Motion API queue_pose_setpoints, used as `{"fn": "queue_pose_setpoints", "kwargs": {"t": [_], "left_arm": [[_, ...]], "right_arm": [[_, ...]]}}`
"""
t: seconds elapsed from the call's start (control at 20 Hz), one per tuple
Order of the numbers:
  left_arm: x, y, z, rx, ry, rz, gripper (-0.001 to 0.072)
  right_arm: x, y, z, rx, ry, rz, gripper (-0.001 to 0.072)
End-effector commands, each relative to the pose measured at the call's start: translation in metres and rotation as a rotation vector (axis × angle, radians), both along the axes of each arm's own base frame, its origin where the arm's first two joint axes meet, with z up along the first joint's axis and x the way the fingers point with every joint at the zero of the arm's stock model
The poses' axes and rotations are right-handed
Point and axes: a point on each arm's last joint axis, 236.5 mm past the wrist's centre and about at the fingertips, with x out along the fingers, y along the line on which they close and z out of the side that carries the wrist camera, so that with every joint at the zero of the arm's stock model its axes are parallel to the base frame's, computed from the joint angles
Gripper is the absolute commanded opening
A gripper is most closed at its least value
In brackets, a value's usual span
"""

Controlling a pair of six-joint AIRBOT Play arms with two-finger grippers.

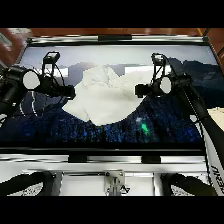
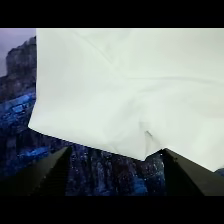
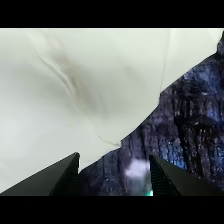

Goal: Fold the shirts.

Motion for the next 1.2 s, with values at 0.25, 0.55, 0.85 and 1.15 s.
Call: {"fn": "queue_pose_setpoints", "kwargs": {"t": [0.25, 0.55, 0.85, 1.15], "left_arm": [[-0.012, -0.004, -0.065, 0.015, 0.221, 0.036, 0.071], [0.021, -0.07, -0.105, -0.299, 0.222, 0.095, 0.071], [0.033, -0.063, -0.157, -0.287, 0.271, 0.145, 0.0707], [0.031, -0.039, -0.146, -0.133, 0.221, -0.029, 0.005]], "right_arm": [[0.009, -0.009, -0.022, -0.068, 0.019, 0.005, 0.0687], [0.01, -0.014, -0.027, -0.026, 0.045, -0.032, 0.0687], [0.014, -0.031, -0.028, 0.021, 0.068, -0.095, 0.0687], [0.01, -0.006, -0.052, 0.134, 0.158, -0.111, 0.0687]]}}
